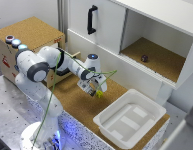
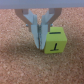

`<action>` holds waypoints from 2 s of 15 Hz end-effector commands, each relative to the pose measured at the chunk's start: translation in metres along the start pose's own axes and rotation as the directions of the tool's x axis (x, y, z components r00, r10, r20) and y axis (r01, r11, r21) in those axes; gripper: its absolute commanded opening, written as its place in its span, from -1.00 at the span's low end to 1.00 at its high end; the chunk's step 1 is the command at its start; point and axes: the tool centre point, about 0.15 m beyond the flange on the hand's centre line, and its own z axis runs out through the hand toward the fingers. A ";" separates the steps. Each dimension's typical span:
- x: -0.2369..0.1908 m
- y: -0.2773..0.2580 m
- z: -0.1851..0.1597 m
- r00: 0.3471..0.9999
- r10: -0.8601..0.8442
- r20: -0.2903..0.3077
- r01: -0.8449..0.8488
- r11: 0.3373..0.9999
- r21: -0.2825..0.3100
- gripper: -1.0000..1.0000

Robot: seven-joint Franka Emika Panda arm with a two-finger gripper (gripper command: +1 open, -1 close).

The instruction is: Push right the yellow block

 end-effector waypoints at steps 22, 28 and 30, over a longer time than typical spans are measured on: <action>0.018 0.093 0.023 0.995 0.102 -0.017 -0.103 0.992 -0.078 -1.00; 0.011 0.067 -0.047 0.997 0.024 -0.073 -0.030 0.995 -0.096 1.00; 0.011 0.067 -0.047 0.997 0.024 -0.073 -0.030 0.995 -0.096 1.00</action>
